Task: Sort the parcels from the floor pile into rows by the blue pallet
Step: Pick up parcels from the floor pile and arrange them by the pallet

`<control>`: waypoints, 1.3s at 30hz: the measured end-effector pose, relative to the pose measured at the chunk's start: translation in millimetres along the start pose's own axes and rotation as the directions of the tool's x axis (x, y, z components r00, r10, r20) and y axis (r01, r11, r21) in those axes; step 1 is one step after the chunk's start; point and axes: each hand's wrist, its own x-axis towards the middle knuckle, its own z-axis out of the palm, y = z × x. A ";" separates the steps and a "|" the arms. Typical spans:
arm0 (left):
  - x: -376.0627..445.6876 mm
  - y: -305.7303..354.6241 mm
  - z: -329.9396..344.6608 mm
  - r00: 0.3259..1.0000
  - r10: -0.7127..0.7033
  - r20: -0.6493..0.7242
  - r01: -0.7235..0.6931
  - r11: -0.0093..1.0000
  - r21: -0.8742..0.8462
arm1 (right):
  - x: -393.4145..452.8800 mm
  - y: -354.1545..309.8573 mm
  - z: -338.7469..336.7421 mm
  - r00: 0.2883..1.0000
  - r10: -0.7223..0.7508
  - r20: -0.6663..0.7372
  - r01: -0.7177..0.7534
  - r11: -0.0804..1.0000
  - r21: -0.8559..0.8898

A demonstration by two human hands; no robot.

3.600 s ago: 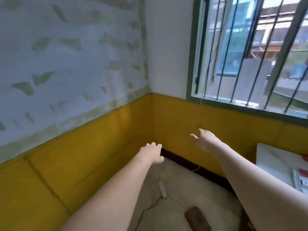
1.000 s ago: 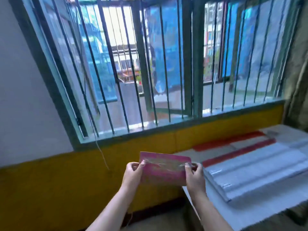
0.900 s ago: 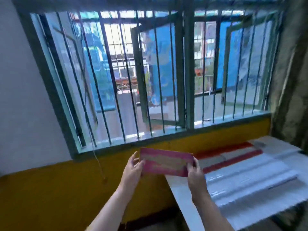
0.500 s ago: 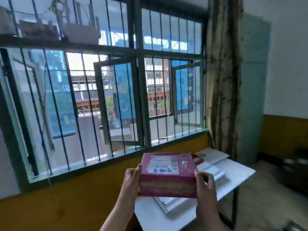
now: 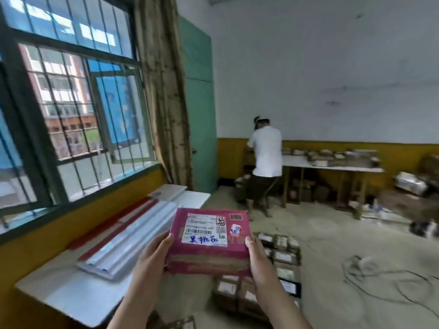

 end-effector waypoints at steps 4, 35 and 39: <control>-16.4 -20.4 52.2 0.996 -0.043 0.076 0.048 0.997 -0.060 | -13.7 -13.9 -63.2 0.996 -0.068 -0.061 0.065 0.996 -0.062; 324.9 -143.2 514.3 0.953 -0.261 0.151 0.244 0.962 0.126 | 410.1 -128.0 -434.3 0.992 0.013 -0.122 -0.019 0.999 -0.045; 387.5 -145.7 585.3 0.948 -0.223 0.228 0.194 0.971 0.141 | 480.4 -163.5 -479.5 0.980 -0.006 -0.199 0.011 1.000 0.021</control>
